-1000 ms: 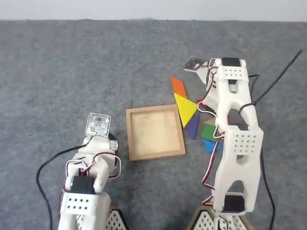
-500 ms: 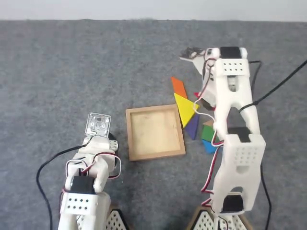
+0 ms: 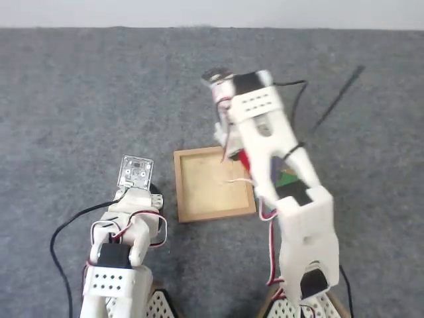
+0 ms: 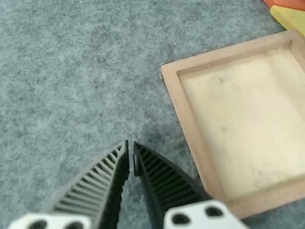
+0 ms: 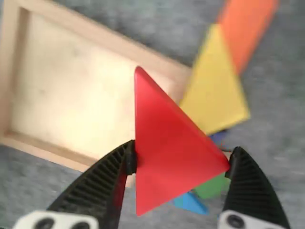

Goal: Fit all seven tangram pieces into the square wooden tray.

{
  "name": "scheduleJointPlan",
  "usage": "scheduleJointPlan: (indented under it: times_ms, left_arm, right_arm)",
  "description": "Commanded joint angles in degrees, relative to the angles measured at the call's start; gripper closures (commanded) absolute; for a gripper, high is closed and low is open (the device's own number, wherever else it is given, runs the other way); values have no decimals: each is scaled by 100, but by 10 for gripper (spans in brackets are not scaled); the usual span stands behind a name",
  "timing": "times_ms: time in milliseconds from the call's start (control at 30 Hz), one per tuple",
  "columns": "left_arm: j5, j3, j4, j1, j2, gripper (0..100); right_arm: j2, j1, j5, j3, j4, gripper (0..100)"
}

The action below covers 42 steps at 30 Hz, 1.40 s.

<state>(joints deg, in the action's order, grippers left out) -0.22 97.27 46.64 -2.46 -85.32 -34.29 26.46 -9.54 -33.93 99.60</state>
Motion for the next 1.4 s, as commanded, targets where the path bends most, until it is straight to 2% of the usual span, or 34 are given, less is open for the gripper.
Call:
scheduleJointPlan:
  times_ms: [0,267,400,700,800,933,1100,1200,1367]
  left_arm:
    - [26,-48,9,-26,-70,986]
    - [26,-48,9,-26,-70,986]
    - [26,-48,9,-26,-70,986]
    - [35,-48,9,-26,-70,986]
    - [26,-48,9,-26,-70,986]
    - [26,-48,9,-26,-70,986]
    - [26,-48,9,-26,-70,986]
    - [26,-48,9,-26,-70,986]
    - [26,-48,9,-26,-70,986]
  right_arm:
    - [-40,585,897,-105,-338,741]
    - [-312,1341,3024,-123,-418,742]
    - [-418,1640,3552,-123,-514,740]
    - [-400,1842,3516,-132,-708,734]
    - [-400,1851,3156,-132,-673,667]
    - [-400,1851,3077,-132,-637,569]
    - [-277,1851,2549,-132,-637,559]
    - [251,1648,2356,-132,-514,559]
    - [2035,1033,1996,-88,57,560]
